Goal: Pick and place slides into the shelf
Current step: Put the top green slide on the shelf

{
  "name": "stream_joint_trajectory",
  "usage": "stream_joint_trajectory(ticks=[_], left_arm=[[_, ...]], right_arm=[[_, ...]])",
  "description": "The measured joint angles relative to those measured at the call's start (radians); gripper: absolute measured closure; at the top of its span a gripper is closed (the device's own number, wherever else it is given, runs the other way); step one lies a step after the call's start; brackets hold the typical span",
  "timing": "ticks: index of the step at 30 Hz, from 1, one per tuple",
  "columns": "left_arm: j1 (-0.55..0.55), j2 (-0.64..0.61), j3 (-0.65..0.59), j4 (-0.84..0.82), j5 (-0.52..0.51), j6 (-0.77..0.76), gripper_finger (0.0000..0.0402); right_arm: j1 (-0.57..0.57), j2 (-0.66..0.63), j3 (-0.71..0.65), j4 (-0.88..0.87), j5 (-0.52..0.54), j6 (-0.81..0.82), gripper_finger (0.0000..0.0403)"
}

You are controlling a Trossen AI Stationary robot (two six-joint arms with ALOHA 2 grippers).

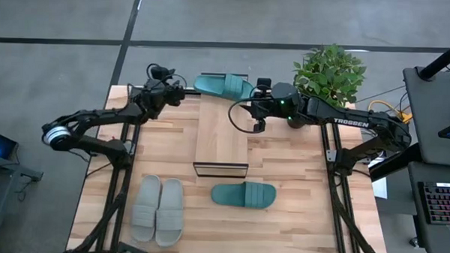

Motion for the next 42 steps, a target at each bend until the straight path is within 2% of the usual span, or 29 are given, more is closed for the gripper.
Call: stream_joint_trajectory(ticks=[5, 10, 15, 17, 24, 42], left_arm=[[0.000, -0.122, -0.057, 0.004, 0.059, -0.064, 0.0139], [0.000, -0.228, -0.095, 0.003, 0.123, -0.131, 0.0139], [0.000, -0.302, -0.127, 0.003, 0.258, -0.177, 0.0139], [-0.001, -0.322, -0.134, 0.004, 0.282, -0.183, 0.0139], [0.000, -0.332, -0.139, 0.003, 0.285, -0.202, 0.0139], [0.000, -0.288, -0.140, 0.003, 0.284, -0.207, 0.0139]], right_arm=[[-0.010, 0.009, -0.048, -0.014, 0.021, 0.016, 0.0333], [-0.025, 0.009, -0.126, 0.045, 0.074, 0.039, 0.0341], [-0.046, 0.016, -0.180, 0.091, 0.077, 0.069, 0.0357], [-0.052, 0.018, -0.199, 0.108, 0.076, 0.074, 0.0364], [-0.074, 0.018, -0.236, 0.166, 0.076, 0.071, 0.0393], [-0.137, 0.125, -0.243, 0.262, 0.076, 0.062, 0.0394]])
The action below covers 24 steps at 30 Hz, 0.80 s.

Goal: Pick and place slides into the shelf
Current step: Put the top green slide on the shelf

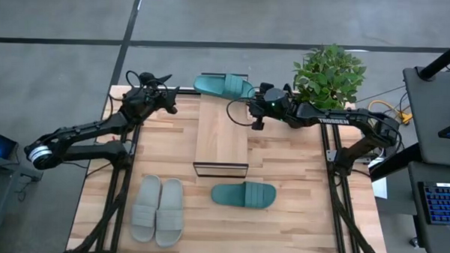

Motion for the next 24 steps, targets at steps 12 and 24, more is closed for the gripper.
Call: stream_joint_trajectory(ticks=[12, 24], left_arm=[[0.000, 0.001, 0.000, 0.000, -0.003, -0.001, 0.0139], [0.000, 0.005, 0.000, 0.001, -0.003, -0.001, 0.0139]], right_arm=[[-0.053, 0.004, 0.002, 0.012, -0.006, -0.002, 0.0394], [-0.068, 0.004, 0.002, 0.013, -0.007, -0.003, 0.0394]])
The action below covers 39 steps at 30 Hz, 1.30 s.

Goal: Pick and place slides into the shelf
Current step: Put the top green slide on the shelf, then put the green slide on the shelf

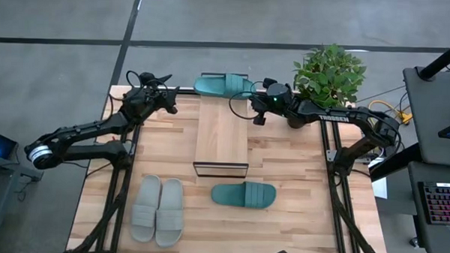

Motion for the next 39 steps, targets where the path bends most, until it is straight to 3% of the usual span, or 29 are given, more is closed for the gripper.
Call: stream_joint_trajectory(ticks=[19, 33, 35, 39], left_arm=[[0.000, 0.000, 0.000, -0.001, 0.000, 0.000, 0.0139], [0.000, 0.000, 0.000, -0.001, 0.000, 0.000, 0.0139], [0.000, 0.000, 0.000, -0.001, 0.000, 0.000, 0.0139], [0.000, 0.000, 0.000, -0.001, 0.000, 0.000, 0.0139]], right_arm=[[-0.001, -0.022, 0.000, 0.001, 0.000, 0.027, 0.0392], [0.018, -0.084, 0.003, -0.007, -0.001, 0.068, 0.0298], [0.019, -0.090, 0.003, -0.008, -0.042, 0.098, 0.0283], [0.033, -0.137, 0.011, -0.003, -0.218, 0.158, 0.0264]])
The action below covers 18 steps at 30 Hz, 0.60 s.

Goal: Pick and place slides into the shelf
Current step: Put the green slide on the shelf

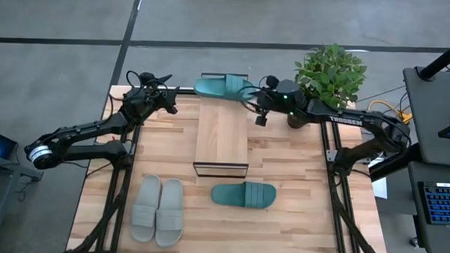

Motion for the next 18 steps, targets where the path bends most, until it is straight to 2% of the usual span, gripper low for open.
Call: stream_joint_trajectory(ticks=[2, 6, 12, 15, 18], left_arm=[[0.000, 0.000, 0.000, -0.001, 0.007, -0.013, 0.0139], [0.000, -0.006, 0.000, -0.019, 0.081, -0.081, 0.0139], [0.000, -0.030, 0.000, -0.066, 0.318, -0.210, 0.0139], [0.000, -0.048, 0.001, -0.084, 0.435, -0.265, 0.0139], [-0.001, -0.074, 0.001, -0.102, 0.497, -0.311, 0.0139]], right_arm=[[0.019, -0.035, 0.000, -0.003, -0.061, 0.032, 0.0260], [0.089, -0.119, -0.001, -0.053, -0.071, 0.090, 0.0261], [0.269, -0.221, -0.025, -0.096, -0.056, 0.131, 0.0272], [0.375, -0.248, -0.042, -0.096, 0.046, 0.132, 0.0275], [0.484, -0.257, -0.054, -0.105, 0.225, 0.139, 0.0275]])
